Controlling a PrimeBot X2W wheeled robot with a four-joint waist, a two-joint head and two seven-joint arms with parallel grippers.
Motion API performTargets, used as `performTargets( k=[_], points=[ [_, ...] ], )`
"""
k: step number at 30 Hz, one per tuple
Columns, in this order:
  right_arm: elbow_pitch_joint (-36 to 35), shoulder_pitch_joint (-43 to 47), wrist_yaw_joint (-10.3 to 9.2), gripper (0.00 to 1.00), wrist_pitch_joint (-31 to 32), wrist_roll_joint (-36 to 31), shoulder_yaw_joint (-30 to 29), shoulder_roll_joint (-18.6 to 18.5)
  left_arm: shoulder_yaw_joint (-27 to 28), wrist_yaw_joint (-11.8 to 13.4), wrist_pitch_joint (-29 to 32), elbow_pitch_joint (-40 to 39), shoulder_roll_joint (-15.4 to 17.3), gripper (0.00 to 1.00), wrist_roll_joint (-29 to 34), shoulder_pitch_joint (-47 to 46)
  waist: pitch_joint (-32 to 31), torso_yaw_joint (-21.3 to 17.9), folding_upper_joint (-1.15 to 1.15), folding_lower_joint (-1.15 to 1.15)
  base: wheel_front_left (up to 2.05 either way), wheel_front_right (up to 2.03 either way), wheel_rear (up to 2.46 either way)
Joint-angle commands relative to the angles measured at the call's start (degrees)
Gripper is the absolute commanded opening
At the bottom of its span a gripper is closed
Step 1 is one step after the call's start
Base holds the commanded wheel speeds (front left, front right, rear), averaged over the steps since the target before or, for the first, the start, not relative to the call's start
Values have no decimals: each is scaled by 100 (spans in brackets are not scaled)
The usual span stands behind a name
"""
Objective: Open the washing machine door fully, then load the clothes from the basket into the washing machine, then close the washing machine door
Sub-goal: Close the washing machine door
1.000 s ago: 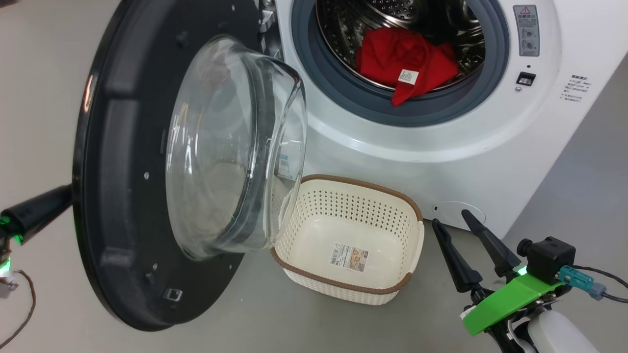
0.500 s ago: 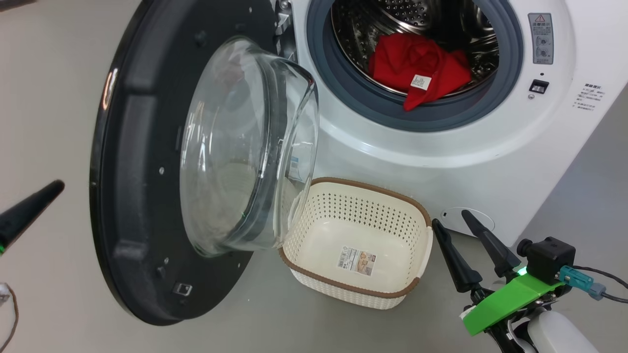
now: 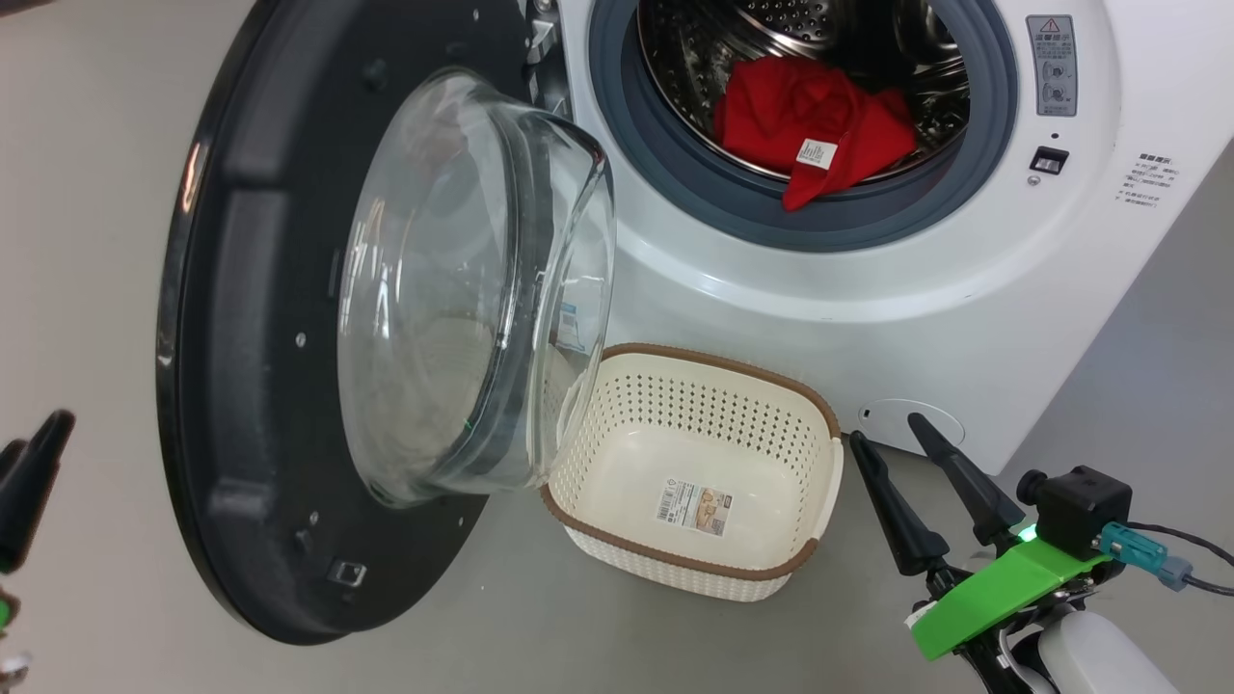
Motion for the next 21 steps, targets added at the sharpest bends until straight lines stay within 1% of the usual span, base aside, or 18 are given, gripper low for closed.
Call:
performTargets(
  k=[1,4,5,7,9,11,13,15,21],
  points=[
    [-146,-43,9,100,-28,30,95,-30,214,-65,-253,-252,247,100,189,42,5,1,0,0,0,0,0],
    [-143,-52,9,100,-28,28,88,-31,129,-88,-785,-328,245,100,473,365,4,1,0,0,0,0,0],
    [-142,-58,9,100,-28,29,90,-30,-20,-92,-1158,-401,271,100,640,567,-5,-5,0,0,0,0,0],
    [-144,-56,9,100,-28,28,89,-29,-147,-94,-1566,-455,271,100,792,759,-14,-9,0,0,0,0,0],
    [-149,-51,9,100,-28,23,85,-26,-200,-95,-2067,-445,257,100,1106,946,-15,-15,0,0,0,0,0],
    [-148,-48,9,100,-28,24,86,-26,-220,-84,-2558,-376,173,100,1562,1111,-17,-31,0,0,0,0,0],
    [-147,-34,9,100,-28,28,72,-20,-237,0,-3022,-328,-5,100,1893,1220,-26,-36,0,0,0,0,0],
    [-145,-9,9,100,-28,26,70,-18,-297,52,-3412,-295,-96,100,2248,1336,-31,-34,0,0,0,0,0],
    [-151,22,9,100,-28,16,69,-32,-509,90,-4315,-167,-324,100,2901,1539,-45,-13,0,0,0,0,0]
  ],
)
